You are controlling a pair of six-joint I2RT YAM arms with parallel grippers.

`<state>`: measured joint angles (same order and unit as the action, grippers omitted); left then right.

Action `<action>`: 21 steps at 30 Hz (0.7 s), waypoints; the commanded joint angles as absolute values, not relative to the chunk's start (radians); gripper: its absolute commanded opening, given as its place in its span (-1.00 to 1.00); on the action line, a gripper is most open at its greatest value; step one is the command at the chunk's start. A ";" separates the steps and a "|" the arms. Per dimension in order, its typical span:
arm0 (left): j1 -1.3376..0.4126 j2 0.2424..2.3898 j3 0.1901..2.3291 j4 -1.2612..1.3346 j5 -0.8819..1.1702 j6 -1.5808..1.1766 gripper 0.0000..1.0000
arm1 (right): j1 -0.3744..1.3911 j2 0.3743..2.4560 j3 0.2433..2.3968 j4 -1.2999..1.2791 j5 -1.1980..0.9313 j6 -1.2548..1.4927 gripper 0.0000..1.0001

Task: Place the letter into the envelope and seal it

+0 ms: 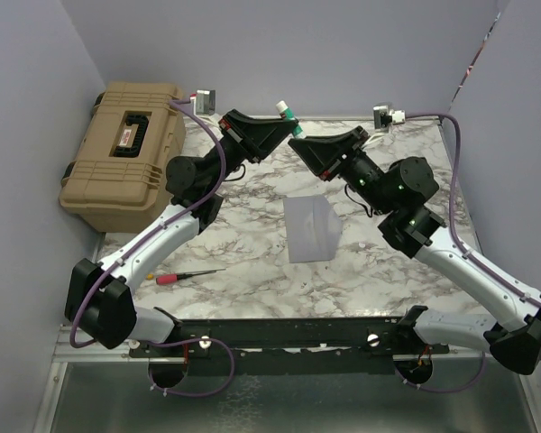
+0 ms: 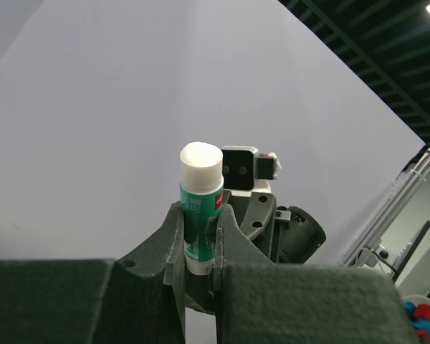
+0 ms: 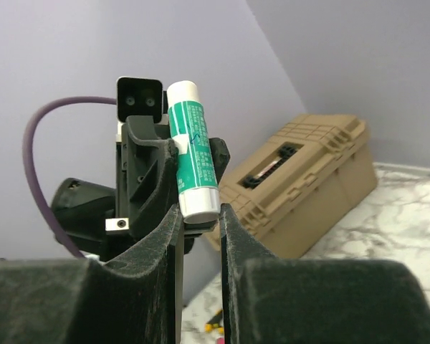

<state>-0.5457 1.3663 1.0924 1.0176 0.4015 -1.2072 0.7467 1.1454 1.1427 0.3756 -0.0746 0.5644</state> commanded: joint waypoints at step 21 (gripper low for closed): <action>-0.534 1.256 0.844 1.063 0.339 -1.130 -1.00 | 0.731 0.944 0.963 0.386 -0.195 0.583 0.31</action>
